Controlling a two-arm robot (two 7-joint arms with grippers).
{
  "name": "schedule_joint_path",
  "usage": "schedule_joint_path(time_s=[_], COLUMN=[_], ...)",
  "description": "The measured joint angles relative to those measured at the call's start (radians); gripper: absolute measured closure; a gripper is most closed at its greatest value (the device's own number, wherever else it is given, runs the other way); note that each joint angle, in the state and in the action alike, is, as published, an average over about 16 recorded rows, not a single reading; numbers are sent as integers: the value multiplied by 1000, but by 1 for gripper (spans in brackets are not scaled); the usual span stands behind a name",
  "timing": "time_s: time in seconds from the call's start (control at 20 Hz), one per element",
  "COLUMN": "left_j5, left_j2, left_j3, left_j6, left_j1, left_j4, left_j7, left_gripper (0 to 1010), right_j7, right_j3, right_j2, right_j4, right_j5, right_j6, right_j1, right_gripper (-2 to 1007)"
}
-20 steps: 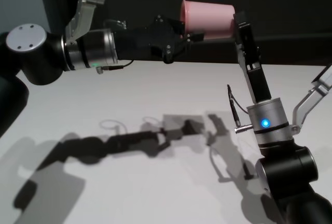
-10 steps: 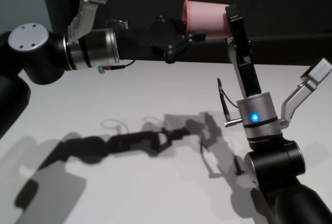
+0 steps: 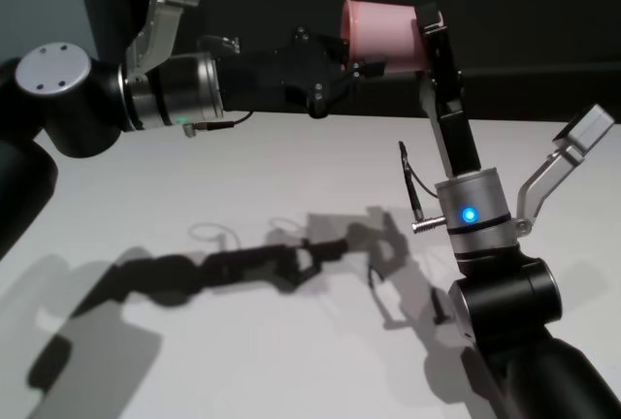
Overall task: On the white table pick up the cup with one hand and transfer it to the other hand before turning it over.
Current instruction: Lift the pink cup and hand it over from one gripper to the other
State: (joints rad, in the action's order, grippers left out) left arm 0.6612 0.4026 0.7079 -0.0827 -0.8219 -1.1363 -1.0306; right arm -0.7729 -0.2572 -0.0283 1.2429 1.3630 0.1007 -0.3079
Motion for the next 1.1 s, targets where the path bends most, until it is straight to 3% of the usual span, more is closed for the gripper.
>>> schedule_joint_path(time_s=[1.1], left_j5=[0], left_j2=[0], left_j3=[0], left_j6=[0], left_j1=[0], left_j4=[0], left_j7=[0], left_gripper=[962], right_j7=[16], right_j3=[-35], right_j2=[22], right_j4=[-2], right_j5=[33], right_j6=[18], right_j1=[-10], right_gripper=[3])
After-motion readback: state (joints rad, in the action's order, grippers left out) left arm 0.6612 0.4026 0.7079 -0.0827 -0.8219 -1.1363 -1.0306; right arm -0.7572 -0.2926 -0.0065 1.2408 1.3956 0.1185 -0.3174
